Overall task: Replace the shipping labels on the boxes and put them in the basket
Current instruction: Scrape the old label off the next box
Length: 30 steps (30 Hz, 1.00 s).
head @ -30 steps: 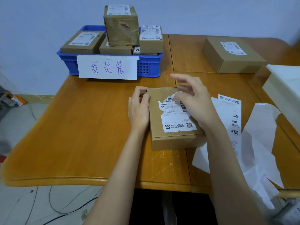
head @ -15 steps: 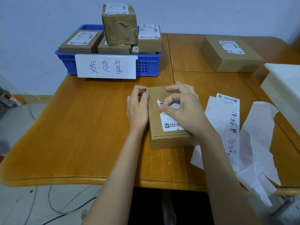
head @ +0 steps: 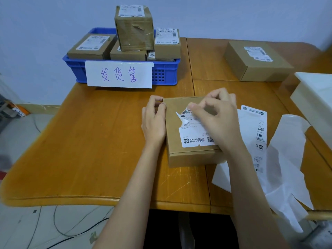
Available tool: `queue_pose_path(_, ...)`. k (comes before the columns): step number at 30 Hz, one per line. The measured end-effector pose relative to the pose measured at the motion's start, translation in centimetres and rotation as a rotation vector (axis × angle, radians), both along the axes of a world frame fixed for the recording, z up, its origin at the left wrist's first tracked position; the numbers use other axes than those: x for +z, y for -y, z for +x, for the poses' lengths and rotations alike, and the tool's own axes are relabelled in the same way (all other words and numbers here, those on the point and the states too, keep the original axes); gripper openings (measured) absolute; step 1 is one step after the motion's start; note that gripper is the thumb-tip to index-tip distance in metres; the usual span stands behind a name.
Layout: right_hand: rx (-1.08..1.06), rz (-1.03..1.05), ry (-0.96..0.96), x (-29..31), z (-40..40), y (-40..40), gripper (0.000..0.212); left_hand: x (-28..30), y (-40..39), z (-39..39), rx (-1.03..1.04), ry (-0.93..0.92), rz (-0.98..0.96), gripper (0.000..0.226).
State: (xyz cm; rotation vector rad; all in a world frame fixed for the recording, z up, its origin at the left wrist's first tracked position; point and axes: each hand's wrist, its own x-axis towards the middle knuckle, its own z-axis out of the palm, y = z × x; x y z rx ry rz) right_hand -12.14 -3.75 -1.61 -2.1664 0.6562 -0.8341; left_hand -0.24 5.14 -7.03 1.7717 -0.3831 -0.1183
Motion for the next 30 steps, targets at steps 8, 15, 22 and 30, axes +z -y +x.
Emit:
queue_pose_path(8, 0.034, -0.143, -0.309, -0.1, 0.9, -1.5, 0.037, 0.1, -0.1, -0.1, -0.005, 0.001, -0.016, 0.014)
queue_pose_path(15, 0.066, -0.104, -0.304, -0.5, 0.8, -1.2, 0.04, -0.1, -0.1, 0.0, -0.027, 0.005, 0.027, 0.014)
queue_pose_path(22, -0.001, -0.049, -0.266, -0.3, 0.5, -1.0, 0.04, -0.3, 0.0, 0.1, -0.025, -0.005, 0.036, 0.014)
queue_pose_path(30, -0.079, -0.15, -0.3, -0.1, 0.9, -1.0, 0.05, -0.3, 0.0, 0.2, -0.03, -0.005, 0.036, 0.013)
